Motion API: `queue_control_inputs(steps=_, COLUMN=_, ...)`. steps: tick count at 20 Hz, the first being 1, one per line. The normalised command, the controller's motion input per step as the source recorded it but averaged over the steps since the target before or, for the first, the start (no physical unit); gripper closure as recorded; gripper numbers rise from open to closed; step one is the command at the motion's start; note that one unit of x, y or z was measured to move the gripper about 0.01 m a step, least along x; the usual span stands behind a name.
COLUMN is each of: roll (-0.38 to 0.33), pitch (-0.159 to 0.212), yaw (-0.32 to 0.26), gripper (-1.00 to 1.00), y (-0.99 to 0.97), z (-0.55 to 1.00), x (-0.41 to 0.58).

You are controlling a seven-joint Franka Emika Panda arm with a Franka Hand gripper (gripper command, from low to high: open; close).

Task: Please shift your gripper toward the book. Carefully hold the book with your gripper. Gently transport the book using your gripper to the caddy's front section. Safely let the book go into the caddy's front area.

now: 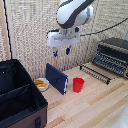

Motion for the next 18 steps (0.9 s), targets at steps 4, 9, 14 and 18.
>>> queue_control_inputs(steps=4, roll=-0.009, pitch=0.017, yaw=0.102, gripper=-1.00, y=0.00, z=-0.28, x=0.419)
queue_control_inputs(steps=9, roll=-0.023, pitch=0.015, yaw=0.157, gripper=-1.00, y=0.00, z=-0.35, x=0.449)
queue_control_inputs(steps=14, roll=-0.025, pitch=0.035, yaw=0.150, gripper=-1.00, y=0.00, z=-0.32, x=0.357)
queue_control_inputs(steps=18, roll=-0.003, pitch=0.072, yaw=0.074, gripper=-1.00, y=0.00, z=-0.31, x=0.254)
